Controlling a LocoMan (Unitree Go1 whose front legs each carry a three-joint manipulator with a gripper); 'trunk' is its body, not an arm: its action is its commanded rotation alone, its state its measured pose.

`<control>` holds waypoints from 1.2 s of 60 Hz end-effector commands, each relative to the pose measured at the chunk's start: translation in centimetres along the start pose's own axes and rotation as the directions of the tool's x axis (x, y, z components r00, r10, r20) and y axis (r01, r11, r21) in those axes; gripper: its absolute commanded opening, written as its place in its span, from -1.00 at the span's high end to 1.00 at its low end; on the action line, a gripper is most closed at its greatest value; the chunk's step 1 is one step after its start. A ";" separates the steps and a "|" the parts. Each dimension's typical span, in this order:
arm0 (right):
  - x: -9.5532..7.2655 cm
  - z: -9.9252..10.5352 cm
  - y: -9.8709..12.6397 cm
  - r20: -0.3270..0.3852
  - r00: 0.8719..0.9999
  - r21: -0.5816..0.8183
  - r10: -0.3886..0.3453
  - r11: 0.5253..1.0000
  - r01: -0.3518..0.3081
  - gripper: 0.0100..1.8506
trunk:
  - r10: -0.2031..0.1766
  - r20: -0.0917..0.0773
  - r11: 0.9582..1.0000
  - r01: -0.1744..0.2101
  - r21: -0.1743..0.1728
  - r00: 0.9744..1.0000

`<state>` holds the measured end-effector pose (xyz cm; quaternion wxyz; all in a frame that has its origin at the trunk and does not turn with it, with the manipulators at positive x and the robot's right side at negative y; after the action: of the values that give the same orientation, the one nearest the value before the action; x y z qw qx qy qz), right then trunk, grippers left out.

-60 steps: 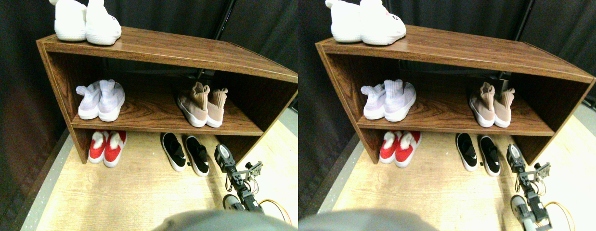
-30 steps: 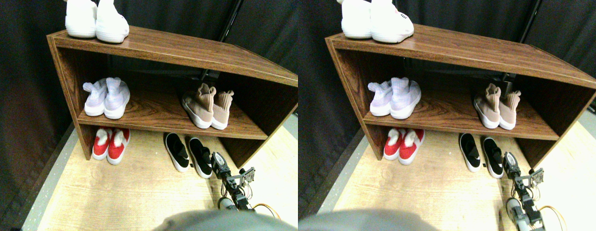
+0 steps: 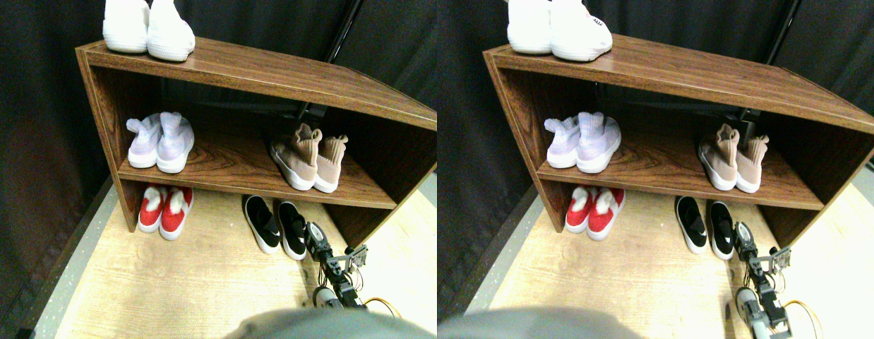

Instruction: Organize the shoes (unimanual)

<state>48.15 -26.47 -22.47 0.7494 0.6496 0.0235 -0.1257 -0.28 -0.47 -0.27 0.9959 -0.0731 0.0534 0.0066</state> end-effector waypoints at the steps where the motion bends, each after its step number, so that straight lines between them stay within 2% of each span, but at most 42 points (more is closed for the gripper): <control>1: 0.3 -0.4 0.5 -0.020 0.999 0.012 0.035 0.999 -0.035 0.95 | 0.020 -0.014 0.999 -0.020 -0.026 1.000; 15: 0.4 -1.3 0.7 -0.042 0.999 -0.001 0.027 1.000 -0.027 0.95 | 0.024 -0.007 0.999 -0.024 -0.032 1.000; 27: 1.0 -1.5 0.7 -0.042 0.999 0.011 0.016 1.000 -0.016 0.95 | 0.029 -0.010 0.999 -0.029 -0.035 1.000; 36: 1.0 -2.4 0.7 -0.037 0.999 0.026 -0.004 1.000 0.005 0.95 | 0.033 -0.011 0.999 -0.033 -0.035 0.999; 41: 1.1 -2.7 0.6 -0.057 0.998 0.026 0.001 1.000 0.001 0.95 | 0.034 -0.012 0.999 -0.034 -0.037 0.999; 47: 1.3 -2.8 0.5 -0.045 0.999 0.018 0.004 1.000 -0.003 0.95 | 0.035 -0.014 0.999 -0.035 -0.037 0.999; 51: 1.3 -2.4 0.6 -0.021 1.000 0.011 -0.004 1.000 0.004 0.95 | 0.035 -0.014 0.999 -0.035 -0.037 0.999; 55: 1.5 -1.9 0.6 -0.032 0.999 -0.006 0.007 1.000 -0.007 0.95 | 0.026 -0.012 0.999 -0.026 -0.033 1.000; 62: 1.6 -0.7 0.8 0.012 1.000 -0.022 0.018 1.000 -0.017 0.95 | 0.012 -0.008 1.000 -0.012 -0.023 1.000; 72: 1.0 0.7 1.8 0.061 0.997 -0.060 0.054 0.997 -0.050 0.95 | -0.012 -0.001 1.000 0.012 -0.001 1.000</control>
<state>49.32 -27.11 -22.25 0.7584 0.6345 0.0101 -0.1490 -0.07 -0.44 -0.30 0.9959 -0.0713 0.0553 0.0070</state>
